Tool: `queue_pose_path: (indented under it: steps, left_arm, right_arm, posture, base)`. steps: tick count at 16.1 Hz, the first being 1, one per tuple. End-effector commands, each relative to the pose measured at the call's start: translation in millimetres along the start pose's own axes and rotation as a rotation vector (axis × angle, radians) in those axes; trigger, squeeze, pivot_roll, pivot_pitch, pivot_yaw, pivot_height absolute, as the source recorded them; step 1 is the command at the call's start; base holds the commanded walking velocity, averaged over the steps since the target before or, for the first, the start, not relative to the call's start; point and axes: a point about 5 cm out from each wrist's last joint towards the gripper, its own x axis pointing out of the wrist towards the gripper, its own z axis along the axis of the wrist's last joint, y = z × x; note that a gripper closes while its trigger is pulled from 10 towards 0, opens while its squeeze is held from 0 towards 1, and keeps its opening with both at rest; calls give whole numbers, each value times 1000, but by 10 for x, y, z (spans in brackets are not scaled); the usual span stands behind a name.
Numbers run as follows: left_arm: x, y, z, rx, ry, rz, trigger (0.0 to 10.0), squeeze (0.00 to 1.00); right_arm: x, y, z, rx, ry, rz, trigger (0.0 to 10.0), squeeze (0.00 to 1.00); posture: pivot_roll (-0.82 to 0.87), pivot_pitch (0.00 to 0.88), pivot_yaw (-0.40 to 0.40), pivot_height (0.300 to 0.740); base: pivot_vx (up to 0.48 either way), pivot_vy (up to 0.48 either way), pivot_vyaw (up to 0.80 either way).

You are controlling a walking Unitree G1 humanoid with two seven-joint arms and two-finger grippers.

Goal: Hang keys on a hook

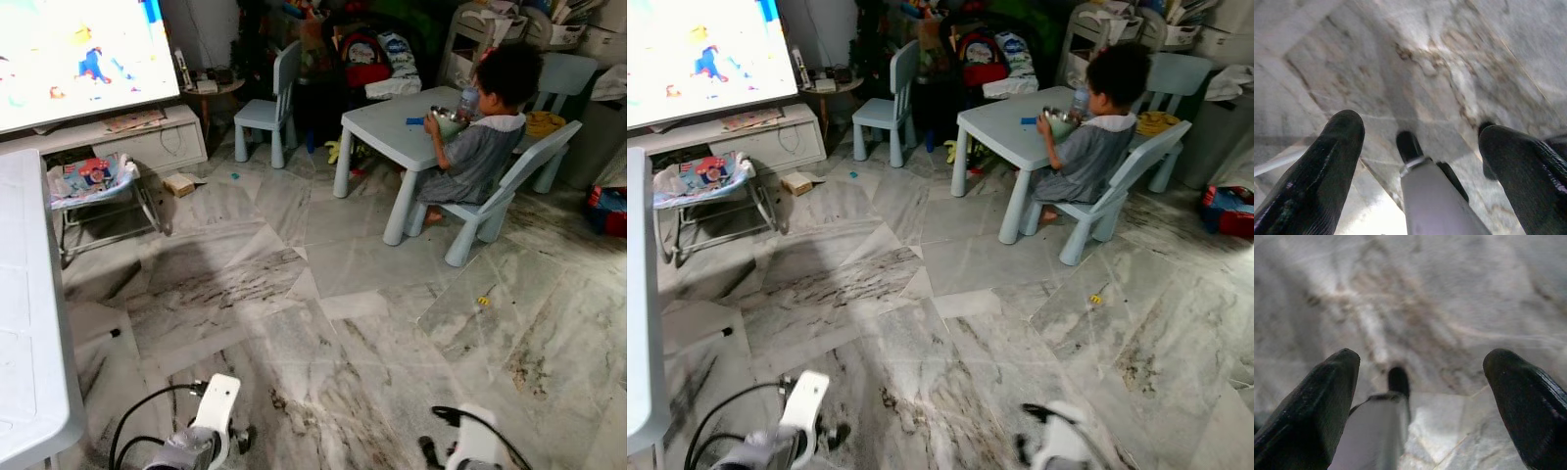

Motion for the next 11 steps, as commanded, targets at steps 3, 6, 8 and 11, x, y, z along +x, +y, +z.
queue_pose_path:
  steps: [3,6,8,11]
  left_arm:
    - [-33,82,-114,21,18,6,10000,0]
    - [-66,133,-255,21,39,8,10000,0]
    - [-83,165,-306,29,49,11,10000,0]
    - [-78,156,-276,41,39,8,10000,0]
  right_arm:
    - [8,62,2,-82,28,29,10000,0]
    - [9,87,-15,-105,37,38,10000,0]
    - [8,76,-11,-120,38,40,10000,0]
    - [9,78,-1,-136,39,37,10000,0]
  posture:
    - [-88,0,-34,740]
    - [-87,0,-29,740]
    - [-88,0,-26,740]
    - [-90,0,-22,740]
  base:
    - [0,-321,0]
    - [0,-382,0]
    - [0,-386,0]
    - [0,-236,0]
